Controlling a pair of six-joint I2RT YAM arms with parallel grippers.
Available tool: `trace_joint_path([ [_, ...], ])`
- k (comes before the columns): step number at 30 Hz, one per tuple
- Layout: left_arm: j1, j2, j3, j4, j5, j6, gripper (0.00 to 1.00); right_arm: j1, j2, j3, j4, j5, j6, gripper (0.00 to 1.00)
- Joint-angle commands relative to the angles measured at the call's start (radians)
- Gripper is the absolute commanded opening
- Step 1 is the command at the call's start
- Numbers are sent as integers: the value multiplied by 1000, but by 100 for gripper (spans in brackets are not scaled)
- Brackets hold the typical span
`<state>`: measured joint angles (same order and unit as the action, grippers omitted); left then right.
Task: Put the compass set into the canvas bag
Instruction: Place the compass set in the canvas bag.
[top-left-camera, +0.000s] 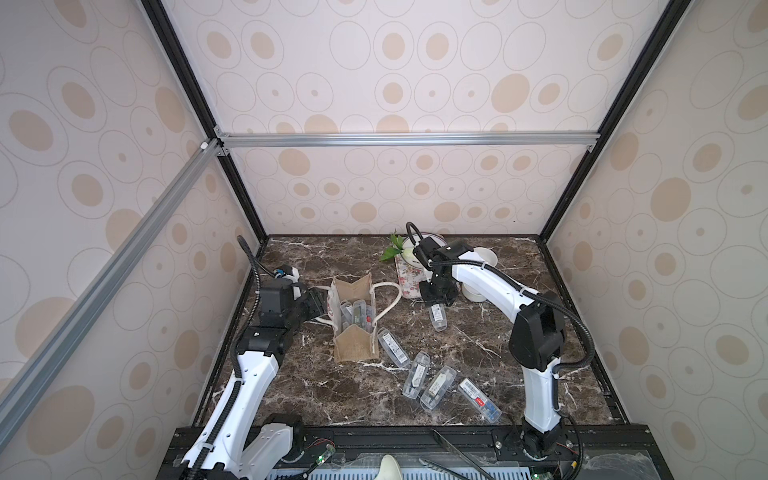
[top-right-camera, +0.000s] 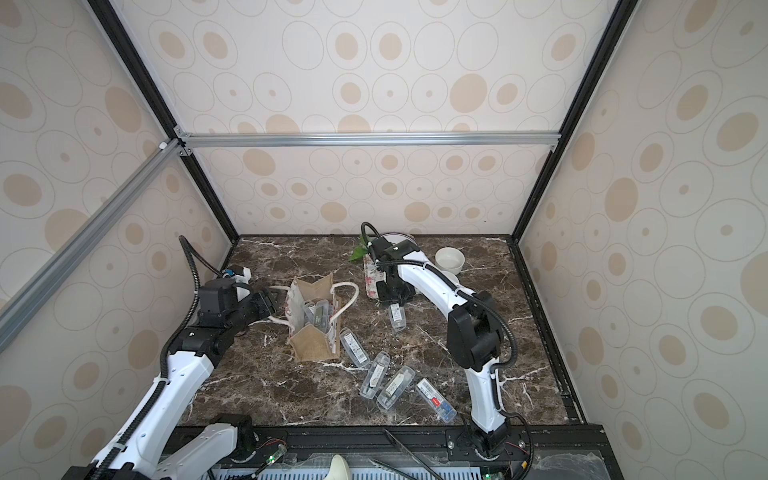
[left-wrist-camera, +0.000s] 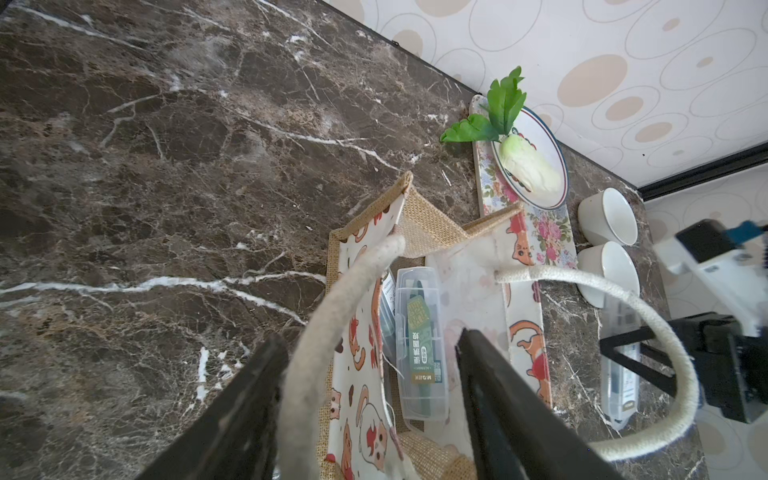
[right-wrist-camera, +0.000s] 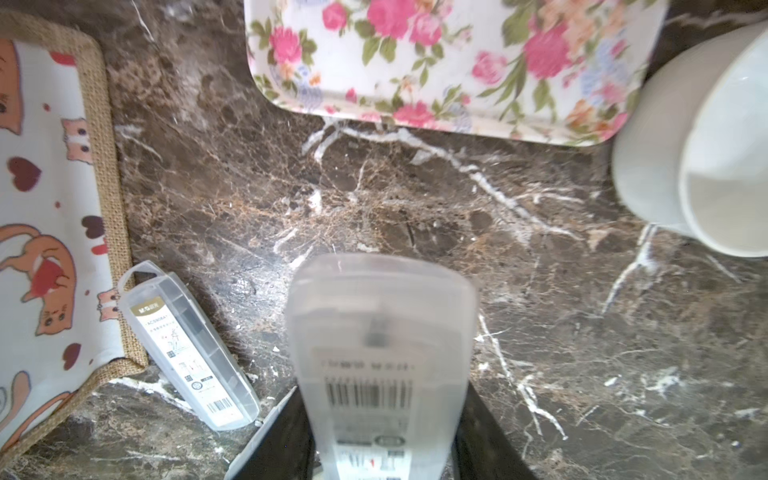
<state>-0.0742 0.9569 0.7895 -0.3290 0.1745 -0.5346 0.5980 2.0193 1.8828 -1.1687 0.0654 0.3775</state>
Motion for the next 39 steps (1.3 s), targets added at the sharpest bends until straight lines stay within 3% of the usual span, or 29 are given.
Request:
trace_joint_path([
  [1,-5,-18,12,6,2,-7,64,15,-75,62,-20,41,-8,42],
  [6,-6,-20,4,17,7,-20,64,109,-79,250,-46,130,-48,44],
  [12,-6,-24,5,10,5,-16,64,206,43,540,-97,93,-55,44],
  [17,-6,-20,5,11,8,-19,64,299,150,683,-27,47,-103,44],
  [28,-8,-30,-2,1,1,-19,64,358,285,696,159,-15,-150,44],
  [39,-7,-29,0,-2,-4,-19,64,359,407,704,81,-85,-141,45],
])
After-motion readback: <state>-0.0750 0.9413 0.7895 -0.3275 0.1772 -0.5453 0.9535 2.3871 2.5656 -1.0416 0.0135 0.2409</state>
